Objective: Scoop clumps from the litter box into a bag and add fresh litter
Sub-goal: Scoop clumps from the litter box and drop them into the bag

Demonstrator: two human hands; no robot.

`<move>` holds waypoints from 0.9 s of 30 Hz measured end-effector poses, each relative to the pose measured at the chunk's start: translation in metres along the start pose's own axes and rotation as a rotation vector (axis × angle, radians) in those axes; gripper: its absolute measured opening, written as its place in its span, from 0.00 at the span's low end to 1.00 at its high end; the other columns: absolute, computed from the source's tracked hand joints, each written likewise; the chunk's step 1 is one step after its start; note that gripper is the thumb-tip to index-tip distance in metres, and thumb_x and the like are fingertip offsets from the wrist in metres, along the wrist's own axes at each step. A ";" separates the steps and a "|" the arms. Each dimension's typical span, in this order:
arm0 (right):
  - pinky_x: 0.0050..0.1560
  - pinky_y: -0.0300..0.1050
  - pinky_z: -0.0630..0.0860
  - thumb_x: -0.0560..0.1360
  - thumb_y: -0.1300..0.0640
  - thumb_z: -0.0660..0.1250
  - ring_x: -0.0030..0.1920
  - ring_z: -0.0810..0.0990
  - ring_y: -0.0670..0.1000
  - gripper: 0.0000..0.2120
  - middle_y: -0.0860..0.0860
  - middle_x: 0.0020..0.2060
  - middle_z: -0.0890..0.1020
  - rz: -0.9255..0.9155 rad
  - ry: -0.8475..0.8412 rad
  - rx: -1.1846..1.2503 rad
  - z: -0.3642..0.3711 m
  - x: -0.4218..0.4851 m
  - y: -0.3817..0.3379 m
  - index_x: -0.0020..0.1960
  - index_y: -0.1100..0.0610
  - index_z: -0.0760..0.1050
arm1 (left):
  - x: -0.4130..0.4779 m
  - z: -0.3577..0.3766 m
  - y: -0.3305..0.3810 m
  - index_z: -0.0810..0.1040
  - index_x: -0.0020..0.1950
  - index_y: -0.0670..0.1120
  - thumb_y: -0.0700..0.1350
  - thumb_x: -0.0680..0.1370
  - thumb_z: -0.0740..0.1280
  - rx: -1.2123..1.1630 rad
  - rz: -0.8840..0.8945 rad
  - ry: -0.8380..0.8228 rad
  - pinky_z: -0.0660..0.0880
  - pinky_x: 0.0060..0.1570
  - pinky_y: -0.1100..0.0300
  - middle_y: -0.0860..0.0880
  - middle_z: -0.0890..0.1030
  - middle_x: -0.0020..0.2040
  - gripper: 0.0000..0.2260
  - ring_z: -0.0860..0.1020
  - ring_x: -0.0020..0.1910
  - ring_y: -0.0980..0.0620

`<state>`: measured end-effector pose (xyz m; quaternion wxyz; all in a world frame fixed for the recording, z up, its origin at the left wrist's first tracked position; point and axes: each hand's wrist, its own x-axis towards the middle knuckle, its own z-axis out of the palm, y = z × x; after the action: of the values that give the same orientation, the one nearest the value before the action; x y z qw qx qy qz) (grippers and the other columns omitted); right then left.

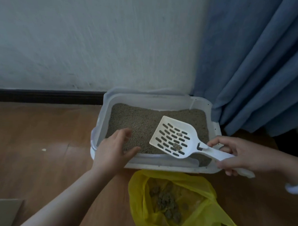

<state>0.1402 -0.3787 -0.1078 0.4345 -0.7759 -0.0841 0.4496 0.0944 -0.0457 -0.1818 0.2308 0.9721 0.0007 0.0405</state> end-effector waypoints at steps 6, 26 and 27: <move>0.42 0.47 0.76 0.72 0.66 0.70 0.36 0.79 0.52 0.20 0.53 0.37 0.79 0.058 -0.179 0.045 0.004 -0.009 0.013 0.60 0.51 0.72 | 0.000 0.001 -0.001 0.74 0.59 0.49 0.59 0.71 0.70 0.037 0.054 0.009 0.75 0.44 0.56 0.56 0.81 0.51 0.22 0.80 0.49 0.56; 0.36 0.38 0.71 0.74 0.51 0.69 0.34 0.75 0.44 0.12 0.47 0.35 0.75 0.012 -0.192 -0.272 0.048 0.003 0.081 0.56 0.44 0.73 | -0.006 -0.005 0.004 0.76 0.57 0.50 0.64 0.69 0.65 0.028 0.105 -0.021 0.70 0.39 0.59 0.59 0.78 0.44 0.23 0.77 0.43 0.59; 0.37 0.38 0.72 0.75 0.50 0.68 0.34 0.75 0.43 0.10 0.45 0.35 0.75 0.006 -0.174 -0.261 0.051 0.004 0.083 0.56 0.45 0.74 | -0.006 -0.005 0.004 0.76 0.56 0.50 0.63 0.68 0.64 0.028 0.093 -0.023 0.72 0.40 0.58 0.58 0.80 0.44 0.23 0.78 0.43 0.57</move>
<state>0.0821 -0.3962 -0.1835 0.3198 -0.7840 -0.1769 0.5017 0.0882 -0.0473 -0.1761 0.2152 0.9746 -0.0465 0.0399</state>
